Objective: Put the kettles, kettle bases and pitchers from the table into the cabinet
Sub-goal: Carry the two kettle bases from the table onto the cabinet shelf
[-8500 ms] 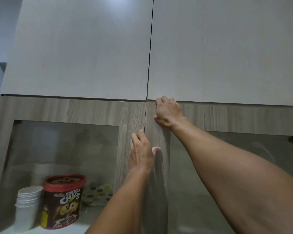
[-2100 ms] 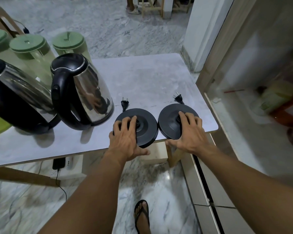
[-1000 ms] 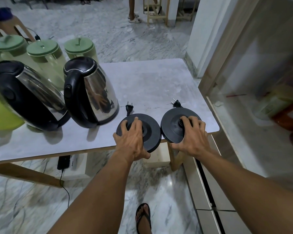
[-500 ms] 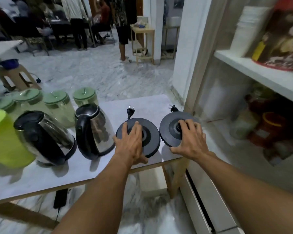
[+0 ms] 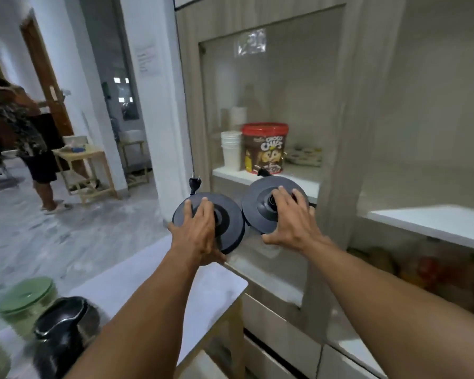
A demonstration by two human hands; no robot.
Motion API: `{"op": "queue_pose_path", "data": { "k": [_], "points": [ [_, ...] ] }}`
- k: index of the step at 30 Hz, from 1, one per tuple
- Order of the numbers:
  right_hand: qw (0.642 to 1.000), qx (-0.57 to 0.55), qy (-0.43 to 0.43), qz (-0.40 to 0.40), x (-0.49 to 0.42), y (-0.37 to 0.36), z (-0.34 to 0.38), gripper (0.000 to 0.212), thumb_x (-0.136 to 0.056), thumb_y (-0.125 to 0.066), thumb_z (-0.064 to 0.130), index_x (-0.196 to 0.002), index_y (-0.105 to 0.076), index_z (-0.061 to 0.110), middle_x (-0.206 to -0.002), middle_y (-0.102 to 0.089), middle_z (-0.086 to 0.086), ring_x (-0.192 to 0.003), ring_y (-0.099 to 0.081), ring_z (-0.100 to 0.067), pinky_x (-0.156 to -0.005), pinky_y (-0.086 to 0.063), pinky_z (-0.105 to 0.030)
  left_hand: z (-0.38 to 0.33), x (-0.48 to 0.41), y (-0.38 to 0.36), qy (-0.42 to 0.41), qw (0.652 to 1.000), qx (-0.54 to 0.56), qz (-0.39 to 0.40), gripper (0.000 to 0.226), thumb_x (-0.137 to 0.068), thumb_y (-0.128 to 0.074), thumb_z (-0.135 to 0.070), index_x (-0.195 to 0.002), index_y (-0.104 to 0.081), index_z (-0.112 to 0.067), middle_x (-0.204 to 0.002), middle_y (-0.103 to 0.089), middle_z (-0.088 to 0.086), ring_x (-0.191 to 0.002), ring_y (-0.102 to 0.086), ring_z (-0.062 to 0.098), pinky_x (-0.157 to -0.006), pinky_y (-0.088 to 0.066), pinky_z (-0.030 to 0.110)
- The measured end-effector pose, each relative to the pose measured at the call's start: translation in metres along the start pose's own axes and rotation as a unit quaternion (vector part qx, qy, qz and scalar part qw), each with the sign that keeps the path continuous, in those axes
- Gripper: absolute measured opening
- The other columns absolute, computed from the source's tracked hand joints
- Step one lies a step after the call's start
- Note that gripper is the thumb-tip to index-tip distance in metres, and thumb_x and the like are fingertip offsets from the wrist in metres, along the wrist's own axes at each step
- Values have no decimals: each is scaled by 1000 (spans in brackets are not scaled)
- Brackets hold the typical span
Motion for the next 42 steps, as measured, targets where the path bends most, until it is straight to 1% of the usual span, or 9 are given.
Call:
{"op": "queue_pose_path", "data": {
  "k": [10, 12, 16, 20, 23, 29, 34, 37, 42],
  "points": [
    [970, 108, -205, -73, 136, 121, -77, 108, -69, -80, 50, -151, -17, 20, -165, -5, 0, -151, -3, -30, -112, -23, -64, -146, 33, 24, -213, 976, 40, 20, 134, -60, -87, -52, -152, 3, -16, -164, -1, -2, -151, 6, 32, -110, -20, 73],
    [959, 122, -243, -84, 161, 145, -96, 109, -68, -81, 51, -151, -18, 20, -164, -6, -1, -150, -4, -31, -112, -23, -63, -184, 40, 27, -252, 966, 52, 22, 130, -62, -86, -49, -152, 2, -16, -163, -1, -3, -151, 7, 33, -108, -19, 74],
    [933, 143, -312, -105, 206, 184, -133, 105, -67, -82, 49, -147, -22, 20, -164, -9, -2, -150, -5, -31, -111, -26, -61, -258, 44, 25, -322, 944, 72, -7, 99, -79, -77, -25, -145, -4, -18, -164, 0, -5, -152, 7, 33, -105, -21, 76],
    [914, 151, -359, -114, 238, 211, -172, 104, -67, -83, 47, -148, -23, 20, -164, -9, -2, -150, -6, -32, -111, -25, -62, -324, 49, 23, -374, 924, 77, 7, 96, -82, -73, -21, -148, -3, -17, -164, 3, -5, -152, 9, 34, -106, -17, 77],
    [903, 155, -383, -119, 253, 228, -209, 103, -67, -83, 48, -148, -23, 20, -164, -10, -1, -150, -6, -32, -110, -25, -62, -372, 52, 23, -409, 909, 81, 20, 105, -77, -77, -29, -150, -3, -15, -164, 5, -6, -151, 10, 33, -108, -18, 75],
    [900, 153, -389, -124, 252, 261, -305, 107, -66, -81, 48, -149, -20, 21, -164, -11, 1, -150, -6, -31, -112, -27, -60, -474, 35, 23, -424, 902, 79, 20, 124, -62, -86, -46, -149, -3, -14, -163, -3, -2, -152, 6, 34, -107, -22, 75],
    [911, 122, -383, -95, 222, 279, -399, 116, -65, -81, 50, -154, -13, 17, -164, -11, -1, -149, -3, -35, -113, -26, -60, -551, -7, 15, -388, 918, 73, 44, 128, -54, -88, -54, -146, -8, -15, -159, -16, -2, -151, 2, 33, -107, -29, 70],
    [916, 120, -371, -99, 204, 278, -444, 111, -59, -81, 50, -149, -23, 19, -158, -27, -2, -146, -15, -35, -108, -33, -61, -582, -29, 5, -378, 921, 75, 53, 112, -47, -88, -53, -130, -22, -19, -146, -34, 1, -146, -13, 34, -102, -37, 65],
    [917, 99, -386, -28, 177, 249, -506, 108, -41, -77, 61, -135, -38, 25, -133, -53, 1, -128, -43, -33, -99, -44, -53, -614, -72, -23, -361, 925, 45, 110, 137, -25, -80, -67, -138, -21, -16, -136, -46, 7, -131, -37, 34, -99, -46, 54]
  ]
}}
Point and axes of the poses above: each hand's wrist, its own x-axis away from the middle knuckle, its own y-axis out of the back of the hand, z = x × y, the point moved 6 cm from there along -x, towards the middle knuckle
